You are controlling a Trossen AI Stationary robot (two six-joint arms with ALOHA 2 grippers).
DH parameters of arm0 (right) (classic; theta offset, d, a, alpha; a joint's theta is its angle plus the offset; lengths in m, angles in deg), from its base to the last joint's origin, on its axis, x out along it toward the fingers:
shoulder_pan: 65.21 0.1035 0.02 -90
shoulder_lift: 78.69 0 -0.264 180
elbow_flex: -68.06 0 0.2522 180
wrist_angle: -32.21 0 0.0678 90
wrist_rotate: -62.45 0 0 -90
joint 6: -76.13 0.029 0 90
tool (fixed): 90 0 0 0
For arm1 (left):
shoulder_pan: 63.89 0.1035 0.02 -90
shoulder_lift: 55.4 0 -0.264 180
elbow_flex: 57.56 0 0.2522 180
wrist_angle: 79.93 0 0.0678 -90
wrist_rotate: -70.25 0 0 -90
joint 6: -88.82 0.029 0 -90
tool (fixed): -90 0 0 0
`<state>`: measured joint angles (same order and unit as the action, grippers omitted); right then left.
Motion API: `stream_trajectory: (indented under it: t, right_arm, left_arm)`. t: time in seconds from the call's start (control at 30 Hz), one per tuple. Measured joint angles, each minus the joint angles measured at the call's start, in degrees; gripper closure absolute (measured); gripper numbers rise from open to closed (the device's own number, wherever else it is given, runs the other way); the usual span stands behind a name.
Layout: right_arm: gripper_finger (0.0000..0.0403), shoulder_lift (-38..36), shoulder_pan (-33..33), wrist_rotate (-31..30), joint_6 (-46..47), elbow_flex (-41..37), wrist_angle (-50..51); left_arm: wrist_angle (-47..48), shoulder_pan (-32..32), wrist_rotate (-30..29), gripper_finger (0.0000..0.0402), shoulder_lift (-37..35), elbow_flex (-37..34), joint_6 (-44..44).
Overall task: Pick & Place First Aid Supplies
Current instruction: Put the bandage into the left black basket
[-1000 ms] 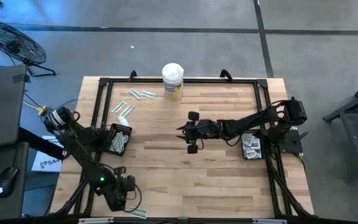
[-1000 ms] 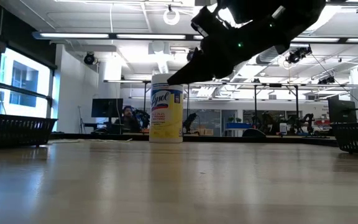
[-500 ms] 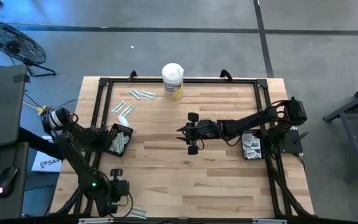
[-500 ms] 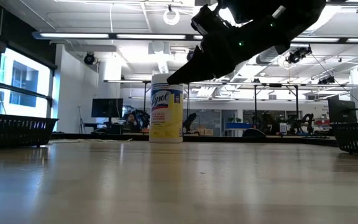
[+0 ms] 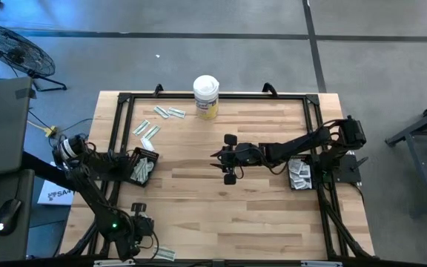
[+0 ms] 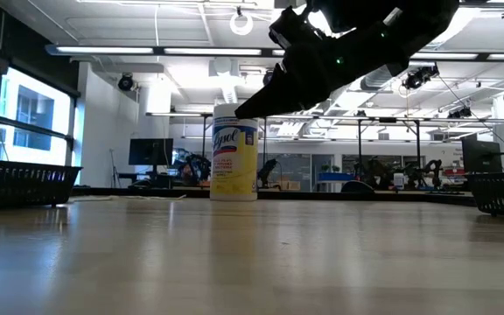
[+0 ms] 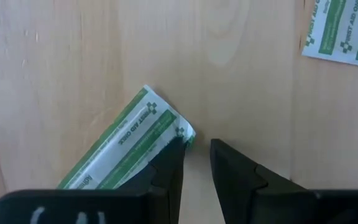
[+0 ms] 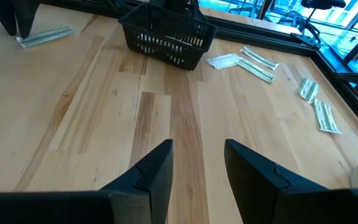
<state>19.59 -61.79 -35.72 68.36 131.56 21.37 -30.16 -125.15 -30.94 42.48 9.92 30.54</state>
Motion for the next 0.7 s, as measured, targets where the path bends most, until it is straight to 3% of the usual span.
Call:
stream_trajectory:
  t: [0.23, 0.47, 0.7]
  right_arm:
    - [0.0265, 0.00, 0.00, 0.00, 0.02, 0.00, -0.02]
    - [0.0265, 0.00, 0.00, 0.00, 0.00, 0.00, -0.04]
    - [0.0265, 0.00, 0.00, 0.00, -0.14, 0.00, -0.07]
  left_arm:
    - [0.02, 0.00, -1.58, 0.0333, 0.11, -0.09, 0.00]
    - [1.07, 0.07, -4.80, 0.0396, 0.26, -0.15, -0.04]
    - [2.65, 0.59, -10.58, 0.0400, 0.45, 0.04, -0.28]
